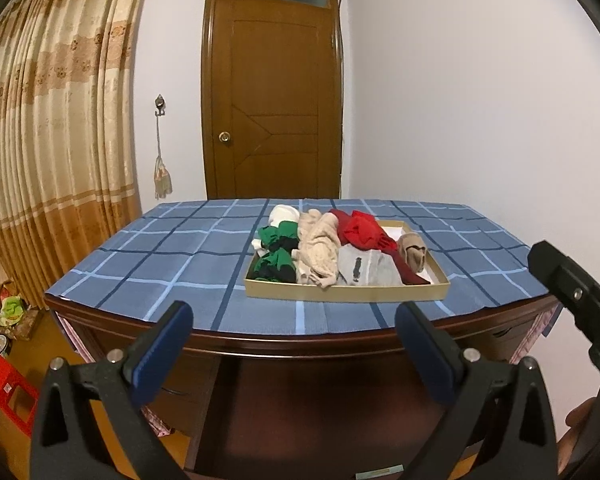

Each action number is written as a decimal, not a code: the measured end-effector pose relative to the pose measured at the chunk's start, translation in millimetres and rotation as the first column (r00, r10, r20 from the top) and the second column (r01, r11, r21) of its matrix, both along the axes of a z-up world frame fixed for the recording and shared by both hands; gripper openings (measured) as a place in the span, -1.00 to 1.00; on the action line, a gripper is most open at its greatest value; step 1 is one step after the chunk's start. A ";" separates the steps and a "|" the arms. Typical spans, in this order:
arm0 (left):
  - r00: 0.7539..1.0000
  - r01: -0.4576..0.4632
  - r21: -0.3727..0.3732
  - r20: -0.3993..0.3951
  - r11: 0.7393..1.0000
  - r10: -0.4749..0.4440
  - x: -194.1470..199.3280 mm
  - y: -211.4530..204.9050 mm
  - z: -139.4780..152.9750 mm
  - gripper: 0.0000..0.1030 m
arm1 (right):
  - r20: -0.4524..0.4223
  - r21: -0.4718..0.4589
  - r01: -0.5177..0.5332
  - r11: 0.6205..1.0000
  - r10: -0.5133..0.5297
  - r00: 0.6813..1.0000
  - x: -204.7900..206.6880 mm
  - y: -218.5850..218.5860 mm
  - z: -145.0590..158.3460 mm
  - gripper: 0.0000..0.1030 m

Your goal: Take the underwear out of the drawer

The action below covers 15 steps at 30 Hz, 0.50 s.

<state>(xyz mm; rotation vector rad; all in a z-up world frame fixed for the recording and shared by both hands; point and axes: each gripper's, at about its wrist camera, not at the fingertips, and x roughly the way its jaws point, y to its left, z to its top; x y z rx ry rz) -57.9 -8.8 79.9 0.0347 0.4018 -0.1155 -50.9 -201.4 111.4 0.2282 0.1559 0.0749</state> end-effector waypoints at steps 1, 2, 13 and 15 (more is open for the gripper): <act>1.000 0.002 0.002 0.000 1.000 -0.002 0.1 -0.8 -0.1 0.99 | 0.001 0.001 0.000 1.000 0.000 1.000 -0.1 -0.2 0.3 0.59; 1.000 0.005 0.002 -0.001 1.000 -0.005 0.1 -1.4 -0.3 0.99 | 0.002 0.002 -0.001 1.000 0.001 1.000 -0.5 -0.1 0.6 0.59; 1.000 0.005 0.004 0.001 1.000 -0.005 -1.6 -2.8 -0.1 0.99 | 0.009 0.009 -0.005 1.000 0.005 1.000 -1.1 -2.9 2.3 0.60; 1.000 0.005 0.010 0.009 1.000 -0.005 -2.8 -4.2 0.6 0.99 | 0.009 0.006 -0.004 1.000 0.004 1.000 -1.0 -2.9 2.5 0.60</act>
